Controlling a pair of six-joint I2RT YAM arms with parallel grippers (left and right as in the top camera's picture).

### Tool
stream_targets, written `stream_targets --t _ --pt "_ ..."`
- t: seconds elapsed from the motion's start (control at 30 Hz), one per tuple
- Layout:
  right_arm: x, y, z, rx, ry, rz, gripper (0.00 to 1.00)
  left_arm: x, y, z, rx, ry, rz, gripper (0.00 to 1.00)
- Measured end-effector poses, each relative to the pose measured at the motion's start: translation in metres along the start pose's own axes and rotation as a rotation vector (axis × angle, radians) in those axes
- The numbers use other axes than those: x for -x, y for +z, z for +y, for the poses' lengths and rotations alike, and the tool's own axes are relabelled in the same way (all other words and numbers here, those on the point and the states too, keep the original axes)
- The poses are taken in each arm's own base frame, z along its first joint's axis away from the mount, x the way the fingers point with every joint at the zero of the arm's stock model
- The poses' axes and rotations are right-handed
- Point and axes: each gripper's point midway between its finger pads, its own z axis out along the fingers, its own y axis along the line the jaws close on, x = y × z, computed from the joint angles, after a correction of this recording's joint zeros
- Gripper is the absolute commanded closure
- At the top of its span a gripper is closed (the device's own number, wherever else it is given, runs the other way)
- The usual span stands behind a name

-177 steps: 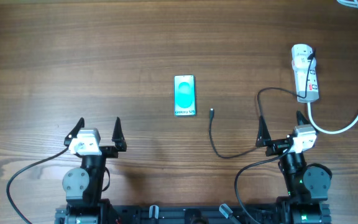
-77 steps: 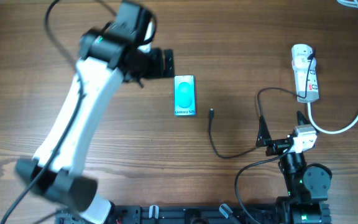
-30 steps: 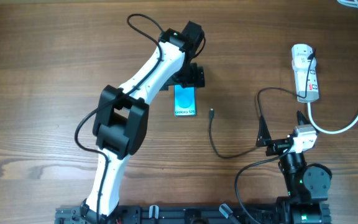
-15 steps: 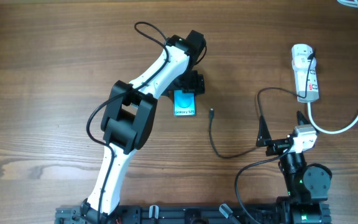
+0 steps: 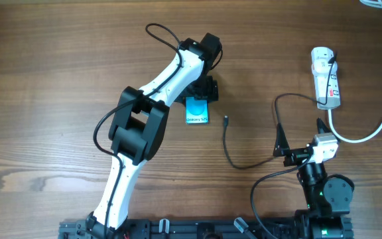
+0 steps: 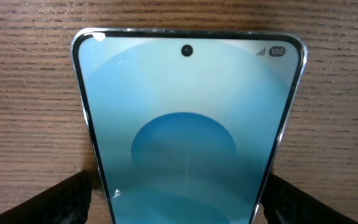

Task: Plug charger to phone and switch on socket
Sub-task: 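Close the left gripper on the phone's bottom edge and lift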

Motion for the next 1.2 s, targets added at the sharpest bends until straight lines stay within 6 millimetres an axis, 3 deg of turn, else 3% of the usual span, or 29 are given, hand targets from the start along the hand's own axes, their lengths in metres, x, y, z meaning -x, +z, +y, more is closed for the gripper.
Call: stream_targets --t 0.47,0.7,0.87,1.03,1.2 --pt "0.000 0.000 0.000 0.000 0.000 0.000 0.00 -0.002 0.000 -0.001 -0.002 0.003 0.005 0.30" --pt "0.000 0.000 0.000 0.000 0.000 0.000 0.00 -0.004 0.000 0.000 0.003 0.002 0.013 0.32" --pt "0.000 0.000 0.000 0.000 0.000 0.000 0.00 -0.020 -0.003 0.008 0.038 0.000 0.086 0.34" --pt "0.000 0.000 0.000 0.000 0.000 0.000 0.00 -0.029 -0.020 0.007 0.009 -0.007 0.164 0.37" --pt "0.000 0.000 0.000 0.000 0.000 0.000 0.00 -0.045 -0.045 -0.013 -0.199 0.058 0.292 0.38"
